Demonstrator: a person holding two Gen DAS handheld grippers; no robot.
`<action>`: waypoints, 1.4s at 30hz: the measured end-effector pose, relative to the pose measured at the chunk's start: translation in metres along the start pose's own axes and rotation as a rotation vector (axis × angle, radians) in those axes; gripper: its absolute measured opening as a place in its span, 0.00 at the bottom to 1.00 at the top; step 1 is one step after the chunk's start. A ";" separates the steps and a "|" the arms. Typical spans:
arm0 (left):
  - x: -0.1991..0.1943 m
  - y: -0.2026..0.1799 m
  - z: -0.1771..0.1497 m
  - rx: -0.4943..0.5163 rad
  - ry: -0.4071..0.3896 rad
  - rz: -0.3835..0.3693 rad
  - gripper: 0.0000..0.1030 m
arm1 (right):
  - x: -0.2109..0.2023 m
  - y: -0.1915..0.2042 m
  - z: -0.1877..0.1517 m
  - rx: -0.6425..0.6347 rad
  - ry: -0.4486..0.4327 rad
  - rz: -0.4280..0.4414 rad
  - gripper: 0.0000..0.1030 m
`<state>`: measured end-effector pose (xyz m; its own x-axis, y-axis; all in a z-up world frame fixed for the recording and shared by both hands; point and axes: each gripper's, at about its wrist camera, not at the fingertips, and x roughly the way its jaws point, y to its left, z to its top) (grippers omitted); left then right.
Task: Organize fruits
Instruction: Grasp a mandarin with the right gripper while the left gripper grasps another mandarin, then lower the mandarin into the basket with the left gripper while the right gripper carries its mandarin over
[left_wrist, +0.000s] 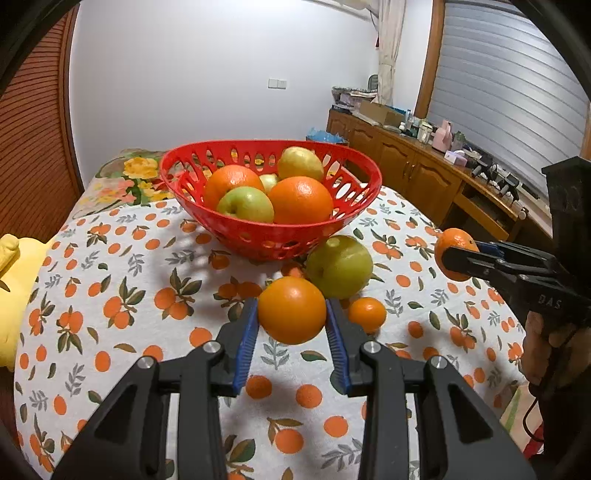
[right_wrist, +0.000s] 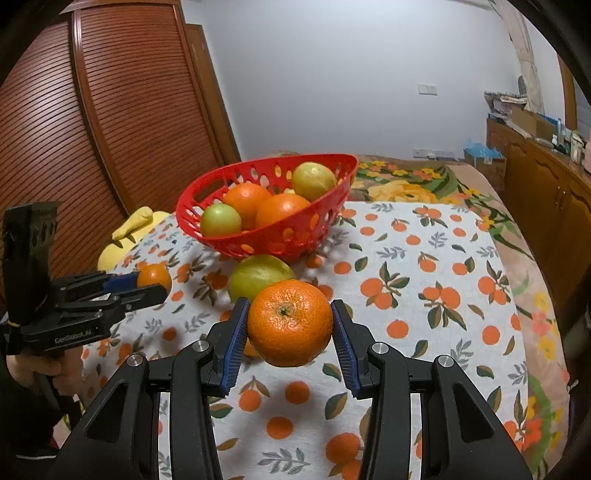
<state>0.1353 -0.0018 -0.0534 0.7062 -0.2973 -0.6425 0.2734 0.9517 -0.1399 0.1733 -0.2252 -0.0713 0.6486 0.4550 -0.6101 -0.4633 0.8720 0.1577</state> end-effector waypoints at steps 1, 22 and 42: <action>-0.003 0.000 0.001 0.000 -0.006 0.000 0.34 | -0.001 0.002 0.002 -0.005 -0.002 0.001 0.43; -0.001 0.010 0.040 0.009 -0.048 0.010 0.34 | 0.026 0.020 0.051 -0.112 -0.016 0.034 0.43; 0.032 0.033 0.084 0.015 -0.058 0.026 0.34 | 0.115 0.016 0.114 -0.205 0.047 0.039 0.43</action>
<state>0.2219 0.0139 -0.0152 0.7501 -0.2765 -0.6007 0.2639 0.9581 -0.1115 0.3096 -0.1386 -0.0504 0.6010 0.4750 -0.6428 -0.6040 0.7966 0.0239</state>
